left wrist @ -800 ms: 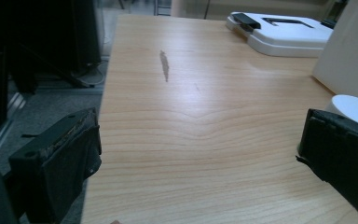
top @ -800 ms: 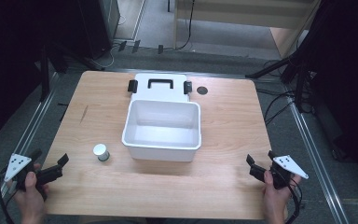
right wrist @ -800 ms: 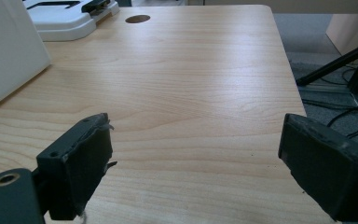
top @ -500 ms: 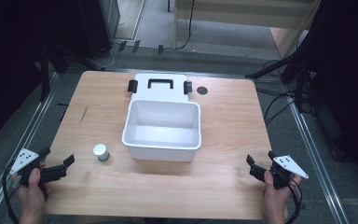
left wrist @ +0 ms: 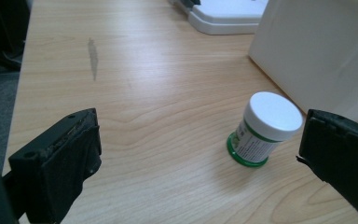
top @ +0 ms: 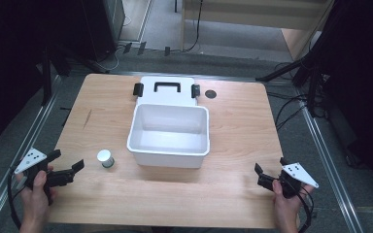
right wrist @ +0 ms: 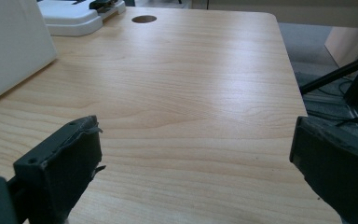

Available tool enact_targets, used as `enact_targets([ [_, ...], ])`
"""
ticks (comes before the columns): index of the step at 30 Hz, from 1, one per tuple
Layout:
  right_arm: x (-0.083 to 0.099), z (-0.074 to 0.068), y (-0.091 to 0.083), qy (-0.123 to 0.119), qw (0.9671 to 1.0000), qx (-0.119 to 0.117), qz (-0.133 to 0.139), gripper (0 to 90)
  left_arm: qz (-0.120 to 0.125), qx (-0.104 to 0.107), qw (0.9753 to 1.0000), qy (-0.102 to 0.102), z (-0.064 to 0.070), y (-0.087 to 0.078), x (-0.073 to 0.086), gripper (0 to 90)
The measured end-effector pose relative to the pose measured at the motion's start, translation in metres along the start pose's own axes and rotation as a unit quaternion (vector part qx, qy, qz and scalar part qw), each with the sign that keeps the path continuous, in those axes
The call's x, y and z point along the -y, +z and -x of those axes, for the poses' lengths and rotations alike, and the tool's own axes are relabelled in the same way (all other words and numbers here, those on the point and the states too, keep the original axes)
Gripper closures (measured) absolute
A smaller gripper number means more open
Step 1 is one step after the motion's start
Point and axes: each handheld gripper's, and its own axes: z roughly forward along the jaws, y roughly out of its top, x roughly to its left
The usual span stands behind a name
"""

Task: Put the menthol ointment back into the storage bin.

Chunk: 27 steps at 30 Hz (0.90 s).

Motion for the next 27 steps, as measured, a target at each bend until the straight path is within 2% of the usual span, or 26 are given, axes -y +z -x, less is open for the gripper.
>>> enact_targets([
  [2, 0.0, -0.001, 0.0, -0.004, 1.0, -0.003, 0.0, 2.2, -0.012, 0.019, 0.9996, 0.016, 0.004, 0.0, -0.007, 0.0],
  [4, 0.001, -0.003, -0.001, -0.014, 0.9999, 0.0, 0.007, 2.2, -0.023, 0.027, 0.999, 0.029, 0.007, -0.001, -0.012, 0.0],
  [9, 0.002, -0.006, -0.004, -0.029, 0.9994, 0.008, 0.019, 2.3, -0.06, 0.023, 0.9963, 0.058, 0.017, -0.003, -0.024, 0.0],
  [12, 0.002, -0.002, -0.004, -0.013, 0.9997, 0.0, 0.02, 2.2, -0.071, 0.011, 0.995, 0.069, 0.022, -0.004, -0.033, 0.0],
  [16, 0.002, -0.004, -0.005, -0.024, 0.9995, -0.002, 0.02, 2.2, -0.094, 0.023, 0.9913, 0.089, 0.031, -0.005, -0.048, 0.0],
  [19, 0.002, -0.005, -0.004, -0.031, 0.9994, -0.001, 0.017, 2.3, -0.127, 0.025, 0.9858, 0.107, 0.037, -0.003, -0.059, 0.0],
  [23, 0.002, -0.004, -0.004, -0.025, 0.9996, -0.004, 0.016, 2.3, -0.158, 0.032, 0.9779, 0.133, 0.044, 0.001, -0.069, 0.0],
  [25, 0.002, -0.004, -0.004, -0.026, 0.9996, -0.004, 0.012, 2.3, -0.181, 0.033, 0.9723, 0.145, 0.047, 0.005, -0.073, 0.0],
  [27, 0.002, -0.005, -0.003, -0.028, 0.9996, -0.002, 0.01, 2.3, -0.206, 0.039, 0.9652, 0.156, 0.05, 0.009, -0.076, 0.0],
])
